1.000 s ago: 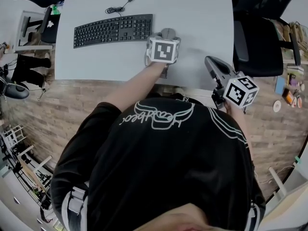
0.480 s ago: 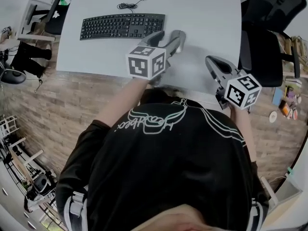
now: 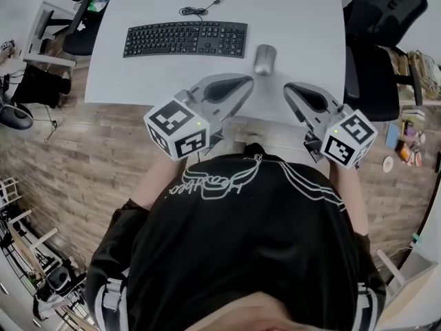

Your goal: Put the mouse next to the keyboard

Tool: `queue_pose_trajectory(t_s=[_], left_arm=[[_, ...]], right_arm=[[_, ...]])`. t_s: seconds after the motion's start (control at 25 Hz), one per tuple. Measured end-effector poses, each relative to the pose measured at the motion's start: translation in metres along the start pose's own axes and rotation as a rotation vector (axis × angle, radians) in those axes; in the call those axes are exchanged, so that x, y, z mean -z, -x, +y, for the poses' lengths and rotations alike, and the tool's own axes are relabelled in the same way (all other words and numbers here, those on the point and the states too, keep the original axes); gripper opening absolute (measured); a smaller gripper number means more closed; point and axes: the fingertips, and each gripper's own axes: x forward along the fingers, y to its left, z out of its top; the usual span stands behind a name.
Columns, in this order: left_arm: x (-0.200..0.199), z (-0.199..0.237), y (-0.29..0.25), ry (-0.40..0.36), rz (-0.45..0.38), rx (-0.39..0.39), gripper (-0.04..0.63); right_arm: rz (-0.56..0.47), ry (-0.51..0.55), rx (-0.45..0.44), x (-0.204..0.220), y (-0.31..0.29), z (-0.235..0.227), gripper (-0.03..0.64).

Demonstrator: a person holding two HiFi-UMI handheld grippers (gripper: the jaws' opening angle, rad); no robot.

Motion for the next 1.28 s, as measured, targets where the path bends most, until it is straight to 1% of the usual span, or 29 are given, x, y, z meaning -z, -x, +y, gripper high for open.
queue_pose_trajectory(t_s=[0.16,0.32,0.44,0.64,0.88,1.08,1.16,1.28], left_arm=[[-0.001,-0.019,0.044,-0.004,-0.013,0.041,0.007],[0.004,-0.048,0.093,-0.046,0.004,0.053,0.008],[0.007,-0.071,0.133,-0.061,0.005,0.072,0.008],[0.012,-0.109,0.181,-0.127,0.006,0.118,0.008],[0.023,-0.138,0.214,-0.139,0.013,0.138,0.008],[0.027,-0.152,0.224,-0.156,0.019,0.155,0.007],[0.03,-0.155,0.227,-0.154,0.023,0.158,0.007],[0.032,-0.156,0.229,-0.146,0.029,0.161,0.008]], right_arm=[[-0.031,0.032,-0.01,0.001,-0.001,0.058,0.017],[-0.073,0.061,-0.02,0.004,-0.002,0.122,0.017],[-0.119,0.089,-0.002,0.003,-0.001,0.167,0.017],[-0.18,0.08,0.023,0.007,0.008,0.223,0.017],[-0.202,0.059,0.084,0.019,0.025,0.253,0.017],[-0.214,0.035,0.082,0.022,0.032,0.27,0.017],[-0.226,0.015,0.073,0.025,0.034,0.276,0.017],[-0.223,0.014,0.083,0.029,0.034,0.281,0.017]])
